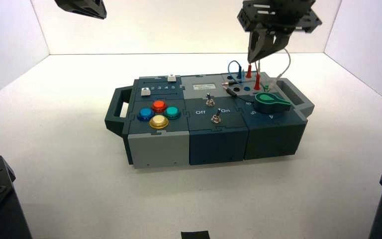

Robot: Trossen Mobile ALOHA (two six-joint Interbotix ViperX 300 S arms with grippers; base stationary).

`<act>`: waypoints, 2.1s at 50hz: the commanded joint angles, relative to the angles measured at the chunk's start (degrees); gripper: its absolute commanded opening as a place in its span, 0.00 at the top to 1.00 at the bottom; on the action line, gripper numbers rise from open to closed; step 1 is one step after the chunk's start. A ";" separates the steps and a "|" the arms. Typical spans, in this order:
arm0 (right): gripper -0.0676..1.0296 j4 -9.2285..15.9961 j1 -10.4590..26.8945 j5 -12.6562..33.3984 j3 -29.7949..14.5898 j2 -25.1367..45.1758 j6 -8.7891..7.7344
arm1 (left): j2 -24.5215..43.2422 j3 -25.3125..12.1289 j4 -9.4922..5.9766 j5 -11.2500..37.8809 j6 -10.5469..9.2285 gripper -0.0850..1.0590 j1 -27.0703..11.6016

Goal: Pull the red wire.

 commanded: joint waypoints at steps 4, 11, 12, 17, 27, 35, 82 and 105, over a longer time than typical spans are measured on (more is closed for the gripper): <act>0.96 -0.53 0.09 1.14 -4.92 -3.08 -0.18 | -0.53 -2.20 0.09 -0.09 0.09 0.95 -0.44; 0.96 -0.53 0.09 1.41 -5.27 -2.99 -0.18 | -0.44 -2.20 0.00 -0.09 0.09 0.95 -0.44; 0.96 -0.53 0.09 1.32 -5.19 -2.99 -0.18 | -0.53 -2.20 0.09 -0.09 0.09 0.95 -0.44; 0.96 -0.62 0.09 1.49 -5.10 -3.16 -0.26 | -0.44 -2.20 0.09 -0.09 0.09 0.95 -0.44; 0.96 -2.64 0.09 3.25 -7.73 -3.69 -0.26 | -0.09 -2.29 0.00 -0.09 0.09 0.95 -0.44; 0.96 -3.60 0.09 4.22 -10.02 -3.78 -0.26 | 0.00 -2.37 0.09 -0.09 0.09 0.95 -0.53; 0.96 -3.60 2.46 4.83 -16.61 1.32 -0.97 | -0.09 -2.37 -0.09 0.44 -0.09 0.95 -4.31; 0.54 -1.93 3.43 6.33 -16.17 0.44 -0.79 | -0.18 -2.29 -0.09 0.79 -0.18 0.95 -6.06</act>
